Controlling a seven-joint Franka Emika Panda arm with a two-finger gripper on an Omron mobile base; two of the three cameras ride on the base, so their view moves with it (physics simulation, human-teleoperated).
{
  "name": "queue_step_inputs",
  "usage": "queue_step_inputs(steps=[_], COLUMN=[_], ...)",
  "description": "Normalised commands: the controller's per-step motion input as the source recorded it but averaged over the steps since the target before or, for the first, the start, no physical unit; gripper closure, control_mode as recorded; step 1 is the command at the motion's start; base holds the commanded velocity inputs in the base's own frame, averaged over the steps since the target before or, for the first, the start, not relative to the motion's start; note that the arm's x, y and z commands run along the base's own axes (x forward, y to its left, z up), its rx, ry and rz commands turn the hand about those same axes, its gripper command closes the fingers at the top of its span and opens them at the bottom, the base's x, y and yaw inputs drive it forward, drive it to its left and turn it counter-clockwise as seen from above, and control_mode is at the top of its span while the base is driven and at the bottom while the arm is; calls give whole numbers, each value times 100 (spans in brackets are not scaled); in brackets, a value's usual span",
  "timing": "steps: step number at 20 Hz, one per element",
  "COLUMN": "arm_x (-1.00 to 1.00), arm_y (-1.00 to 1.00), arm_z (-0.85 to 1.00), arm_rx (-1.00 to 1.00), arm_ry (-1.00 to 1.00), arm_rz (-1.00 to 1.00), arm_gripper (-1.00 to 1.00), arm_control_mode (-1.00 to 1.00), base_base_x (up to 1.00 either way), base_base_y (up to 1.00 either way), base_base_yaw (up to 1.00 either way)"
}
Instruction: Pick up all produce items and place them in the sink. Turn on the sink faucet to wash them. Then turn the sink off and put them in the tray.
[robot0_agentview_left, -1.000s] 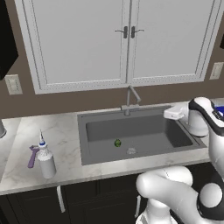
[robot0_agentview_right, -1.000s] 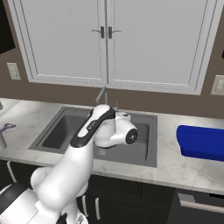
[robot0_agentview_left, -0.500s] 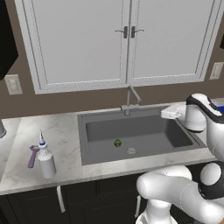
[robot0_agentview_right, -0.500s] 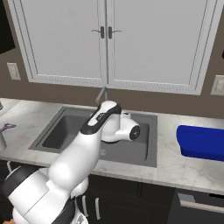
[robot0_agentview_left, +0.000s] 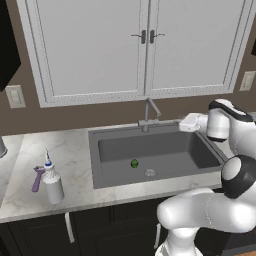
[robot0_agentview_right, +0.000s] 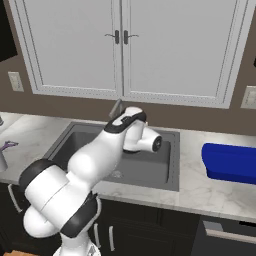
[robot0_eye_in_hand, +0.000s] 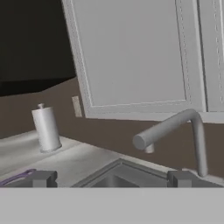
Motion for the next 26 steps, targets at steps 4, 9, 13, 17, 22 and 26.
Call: queue_step_inputs(steps=[4,9,13,17,22,26], arm_x=[19,8,7,9,9,10], arm_y=[0,0,0,0,0,0], arm_z=[0,0,0,0,0,-1], arm_rx=[-1,-7,-9,-8,-8,-7], arm_ry=[-13,-13,-10,-6,-1,0], arm_rz=[10,5,2,1,0,0], arm_gripper=[-100,-100,-100,-100,-100,-100], arm_control_mode=[-100,-100,-100,-100,-100,-100], base_base_x=[0,0,0,0,0,0], base_base_y=[0,0,0,0,0,0], base_base_yaw=[0,0,0,0,0,0])
